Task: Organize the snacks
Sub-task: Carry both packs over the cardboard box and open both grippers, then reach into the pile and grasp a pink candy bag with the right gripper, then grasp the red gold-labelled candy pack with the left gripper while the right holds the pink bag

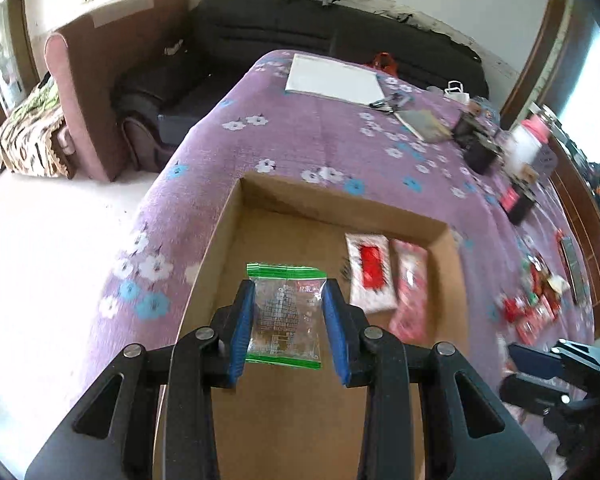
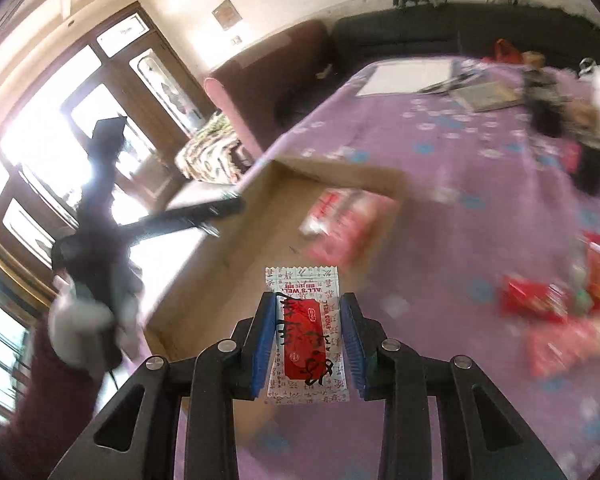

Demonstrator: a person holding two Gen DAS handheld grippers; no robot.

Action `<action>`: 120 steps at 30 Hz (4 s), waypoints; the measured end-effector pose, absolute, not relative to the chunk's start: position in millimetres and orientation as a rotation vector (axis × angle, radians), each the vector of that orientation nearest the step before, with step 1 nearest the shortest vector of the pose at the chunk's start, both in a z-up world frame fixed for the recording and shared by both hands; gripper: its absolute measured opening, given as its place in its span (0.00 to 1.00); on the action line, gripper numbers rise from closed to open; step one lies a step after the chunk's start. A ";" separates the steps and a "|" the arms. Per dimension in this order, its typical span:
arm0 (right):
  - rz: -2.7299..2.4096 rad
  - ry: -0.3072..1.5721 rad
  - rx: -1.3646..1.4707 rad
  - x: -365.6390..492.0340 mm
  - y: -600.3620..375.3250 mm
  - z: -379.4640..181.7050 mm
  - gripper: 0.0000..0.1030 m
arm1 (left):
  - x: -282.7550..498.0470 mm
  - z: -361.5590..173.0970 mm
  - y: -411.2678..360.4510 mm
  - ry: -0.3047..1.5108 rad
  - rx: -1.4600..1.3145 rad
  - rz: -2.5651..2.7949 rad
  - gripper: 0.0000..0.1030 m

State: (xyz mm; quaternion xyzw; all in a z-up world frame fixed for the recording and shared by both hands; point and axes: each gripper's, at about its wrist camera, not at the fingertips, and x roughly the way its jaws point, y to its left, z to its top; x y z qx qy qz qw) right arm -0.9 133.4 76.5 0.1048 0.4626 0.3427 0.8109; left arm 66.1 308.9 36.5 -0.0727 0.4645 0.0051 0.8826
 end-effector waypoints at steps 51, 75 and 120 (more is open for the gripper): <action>0.313 1.043 0.217 49.3 14.4 16.1 0.15 | -103.8 68.0 209.1 0.816 -0.364 -0.201 0.65; 0.149 1.057 0.651 17.1 -61.1 1.0 0.44 | -120.6 56.7 204.1 0.809 -0.337 -0.236 0.65; 0.281 0.899 0.433 -86.7 -86.6 -1.6 0.29 | 57.5 -15.3 70.6 1.193 0.190 -0.224 0.62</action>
